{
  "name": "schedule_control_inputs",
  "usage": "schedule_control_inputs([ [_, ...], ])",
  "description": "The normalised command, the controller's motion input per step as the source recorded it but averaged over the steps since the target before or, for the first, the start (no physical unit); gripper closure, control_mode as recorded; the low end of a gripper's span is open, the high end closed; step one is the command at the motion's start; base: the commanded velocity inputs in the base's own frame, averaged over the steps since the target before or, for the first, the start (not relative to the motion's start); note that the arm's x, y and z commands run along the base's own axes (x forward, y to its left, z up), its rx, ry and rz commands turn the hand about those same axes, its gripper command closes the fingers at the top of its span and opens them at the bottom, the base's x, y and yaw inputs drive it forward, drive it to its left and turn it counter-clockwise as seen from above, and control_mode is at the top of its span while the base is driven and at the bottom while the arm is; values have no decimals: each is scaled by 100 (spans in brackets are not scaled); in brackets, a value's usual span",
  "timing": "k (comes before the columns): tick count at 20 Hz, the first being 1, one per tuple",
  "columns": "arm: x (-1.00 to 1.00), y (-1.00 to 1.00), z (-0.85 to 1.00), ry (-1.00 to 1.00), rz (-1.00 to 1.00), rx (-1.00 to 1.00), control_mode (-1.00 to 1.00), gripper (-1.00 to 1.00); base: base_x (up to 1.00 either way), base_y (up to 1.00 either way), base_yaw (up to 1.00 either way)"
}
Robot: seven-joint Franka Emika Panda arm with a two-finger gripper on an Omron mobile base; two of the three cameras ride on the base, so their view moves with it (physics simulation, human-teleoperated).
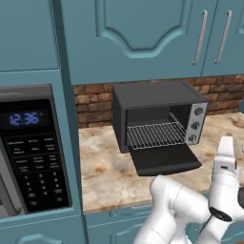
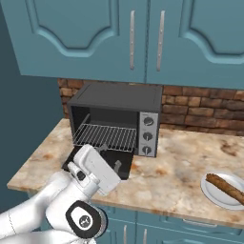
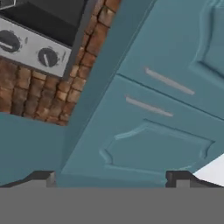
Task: Pull the toaster oven rack outwards. Pick up the baguette from the plate and place it on the toaster oven rack. Close the toaster oven door fully and set the temperature to the lowest setting.
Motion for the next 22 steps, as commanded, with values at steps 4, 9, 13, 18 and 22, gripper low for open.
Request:
schedule_control_inputs([
  [4, 0, -1, 99, -42, -3, 28, -100, -100, 0, 0, 0],
  [9, 0, -4, 92, -30, 1, 66, -100, -100, 0, 0, 0],
  [13, 0, 0, 76, -40, 8, 72, -100, -100, 0, 0, 0],
  [18, -3, -4, 46, -43, 13, 76, -100, -100, 0, 0, 0],
  [22, -22, -34, 13, -28, 19, 87, -100, -100, 0, 0, 0],
])
